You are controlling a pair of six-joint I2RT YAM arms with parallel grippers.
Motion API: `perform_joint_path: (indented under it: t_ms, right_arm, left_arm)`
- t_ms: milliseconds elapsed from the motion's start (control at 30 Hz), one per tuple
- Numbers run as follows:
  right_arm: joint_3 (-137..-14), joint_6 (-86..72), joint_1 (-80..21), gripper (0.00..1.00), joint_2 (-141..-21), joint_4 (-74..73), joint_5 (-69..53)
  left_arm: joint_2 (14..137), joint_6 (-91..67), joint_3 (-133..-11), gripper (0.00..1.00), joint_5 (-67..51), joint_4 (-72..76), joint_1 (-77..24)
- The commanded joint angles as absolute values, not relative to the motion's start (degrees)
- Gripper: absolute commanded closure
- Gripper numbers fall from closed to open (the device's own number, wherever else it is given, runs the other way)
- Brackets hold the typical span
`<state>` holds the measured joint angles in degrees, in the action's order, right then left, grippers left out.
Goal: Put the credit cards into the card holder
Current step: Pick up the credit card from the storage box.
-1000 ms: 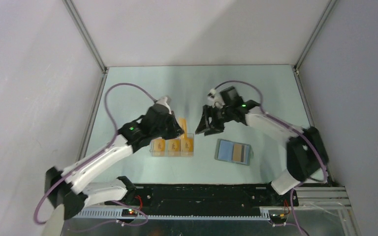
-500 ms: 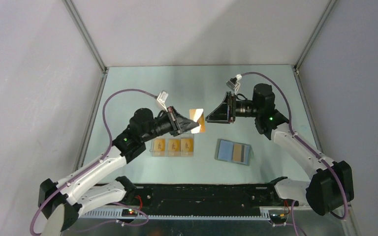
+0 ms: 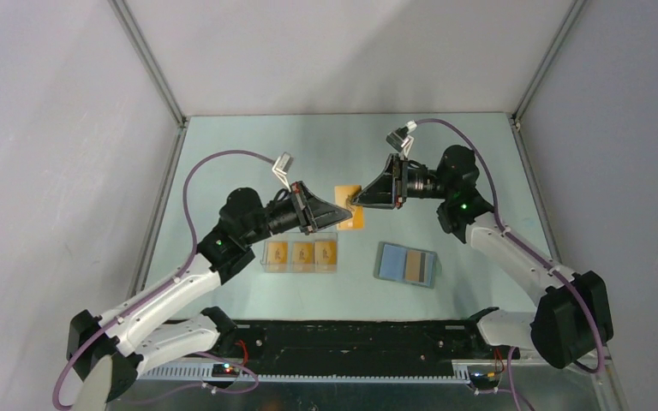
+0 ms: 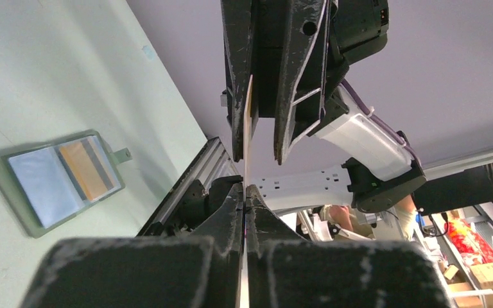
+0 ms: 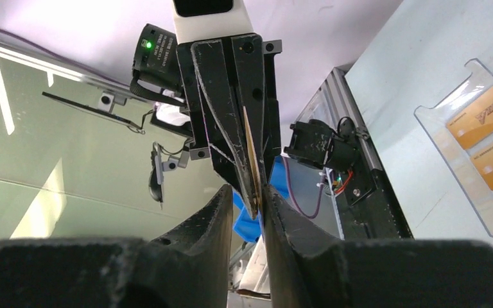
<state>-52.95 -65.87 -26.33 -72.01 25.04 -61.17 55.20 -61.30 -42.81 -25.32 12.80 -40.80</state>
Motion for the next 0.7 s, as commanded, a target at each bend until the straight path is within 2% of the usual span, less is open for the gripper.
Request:
perform_joint_path:
  t_ms: [0, 100, 167, 200, 267, 333, 400, 467, 533, 667]
  right_arm:
    - [-53.1, -69.0, -27.9, 0.75, -72.7, 31.3, -62.9]
    - [-53.1, -68.4, -28.7, 0.99, -72.6, 30.4, -62.7]
    - [-53.0, -66.1, -28.3, 1.0, -71.7, 27.7, -62.3]
    - [-53.1, -63.0, -27.8, 1.0, -71.3, 23.4, -61.9]
    - [-53.0, -56.2, -24.7, 1.0, -69.5, 13.3, -60.1]
    - [-53.0, -47.5, -21.4, 1.0, -66.7, 0.3, -56.4]
    - [-52.2, -39.3, -17.7, 1.0, -64.6, -11.4, -51.7]
    - [-49.2, -34.7, -13.4, 1.0, -62.7, -16.3, -48.3]
    - [-44.6, -32.3, -8.8, 1.0, -61.0, -17.4, -46.9]
    - [-36.8, -28.9, -2.0, 1.0, -60.5, -16.7, -46.0]
  left_arm:
    - [55.3, -62.3, -43.2, 1.0, -26.0, 15.5, -40.9]
    - [56.3, -62.5, -43.3, 0.95, -25.8, 16.0, -41.1]
    - [56.5, -62.4, -43.0, 0.76, -25.4, 16.1, -41.1]
    - [56.4, -62.4, -42.7, 0.6, -24.5, 16.1, -41.1]
    - [56.0, -62.4, -41.2, 0.43, -21.5, 15.8, -41.1]
    - [56.3, -62.8, -39.5, 0.37, -18.0, 14.3, -41.1]
    - [58.4, -63.4, -38.3, 0.36, -15.8, 13.1, -41.2]
    - [62.4, -63.7, -38.1, 0.36, -14.5, 12.3, -41.9]
    - [69.2, -63.2, -39.4, 0.37, -13.9, 12.0, -42.9]
    - [82.2, -62.7, -45.4, 0.47, -15.0, 11.7, -45.7]
